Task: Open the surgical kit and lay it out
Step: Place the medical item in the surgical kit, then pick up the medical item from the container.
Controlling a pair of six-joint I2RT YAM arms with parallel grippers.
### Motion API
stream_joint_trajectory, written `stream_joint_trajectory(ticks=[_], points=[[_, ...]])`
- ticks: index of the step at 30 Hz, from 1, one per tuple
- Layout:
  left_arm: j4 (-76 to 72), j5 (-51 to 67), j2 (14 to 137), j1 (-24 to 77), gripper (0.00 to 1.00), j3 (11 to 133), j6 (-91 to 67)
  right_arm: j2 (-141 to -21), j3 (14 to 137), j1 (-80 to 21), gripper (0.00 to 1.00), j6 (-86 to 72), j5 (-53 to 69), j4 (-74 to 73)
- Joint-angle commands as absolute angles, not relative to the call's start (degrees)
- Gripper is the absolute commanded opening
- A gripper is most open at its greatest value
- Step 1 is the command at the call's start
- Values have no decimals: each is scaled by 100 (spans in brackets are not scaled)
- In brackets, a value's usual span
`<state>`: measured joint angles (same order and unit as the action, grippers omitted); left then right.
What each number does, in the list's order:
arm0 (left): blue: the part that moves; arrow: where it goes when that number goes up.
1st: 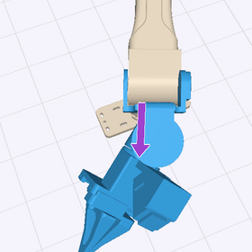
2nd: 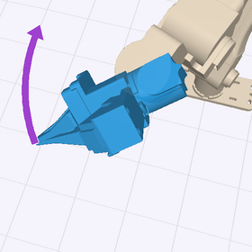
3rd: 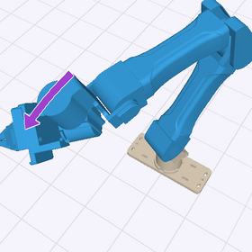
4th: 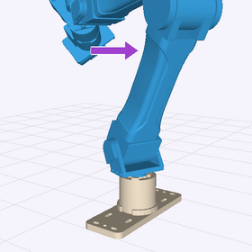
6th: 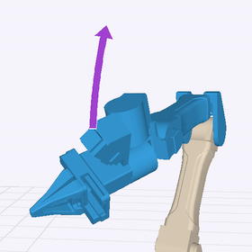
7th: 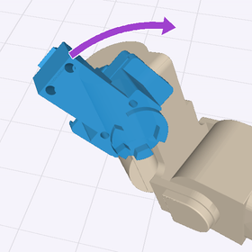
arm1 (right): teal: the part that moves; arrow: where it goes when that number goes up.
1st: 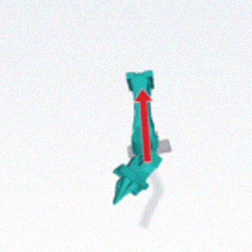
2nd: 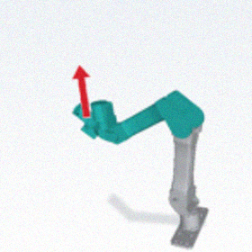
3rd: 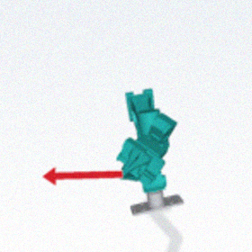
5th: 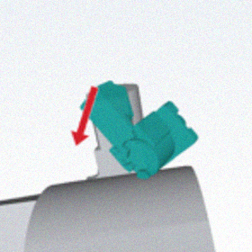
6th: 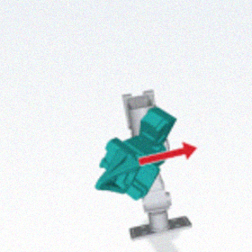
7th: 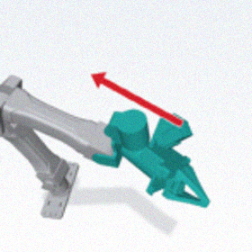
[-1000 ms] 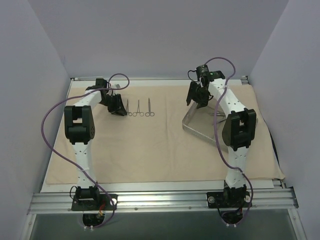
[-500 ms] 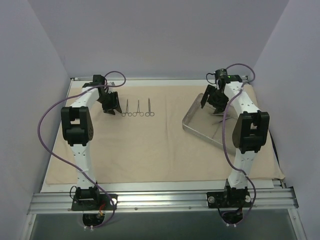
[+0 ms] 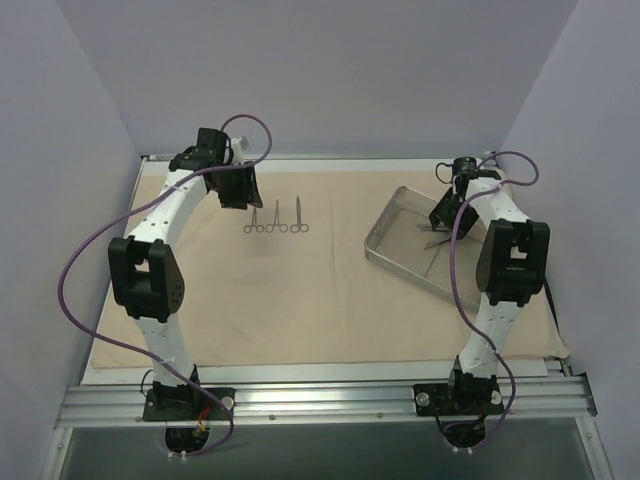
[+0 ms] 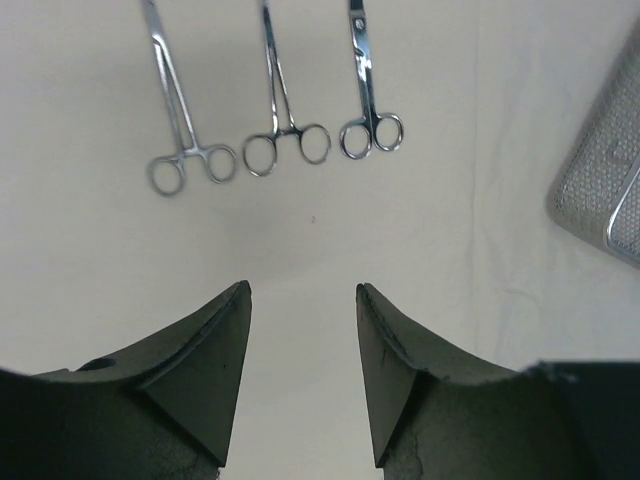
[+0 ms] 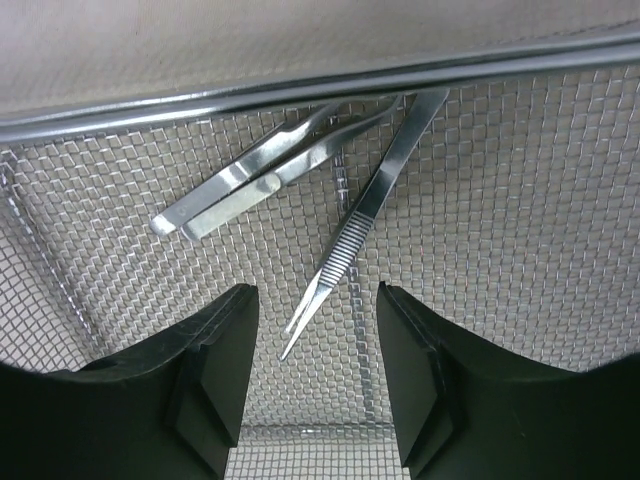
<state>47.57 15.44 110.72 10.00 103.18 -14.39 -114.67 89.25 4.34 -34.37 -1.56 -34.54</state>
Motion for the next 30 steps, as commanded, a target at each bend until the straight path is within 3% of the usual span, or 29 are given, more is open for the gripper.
stream_joint_trajectory(ticks=[1,10,14,16,25,30], points=[[4684,1714,10986,1055,55,10213,-1503,-11697,9079,440,50,-3577,-439,-3410],[4834,1705,10872,1072,56,10424,-1450,-11716,8658,571,47,-3700,-167,-3217],[4834,1705,10767,1125,55,10424,-1441,-11874,8701,642,11,-3595,-97,-3137],[4843,1810,10714,1186,55,10433,-1372,-11752,8684,633,1,-3568,-62,-3164],[4404,2987,10556,1195,56,10371,-1072,-10031,8262,571,0,-3235,667,-3691],[3834,4322,10442,1160,57,10337,-1572,-9914,8612,98,0,-2208,2034,-3577]])
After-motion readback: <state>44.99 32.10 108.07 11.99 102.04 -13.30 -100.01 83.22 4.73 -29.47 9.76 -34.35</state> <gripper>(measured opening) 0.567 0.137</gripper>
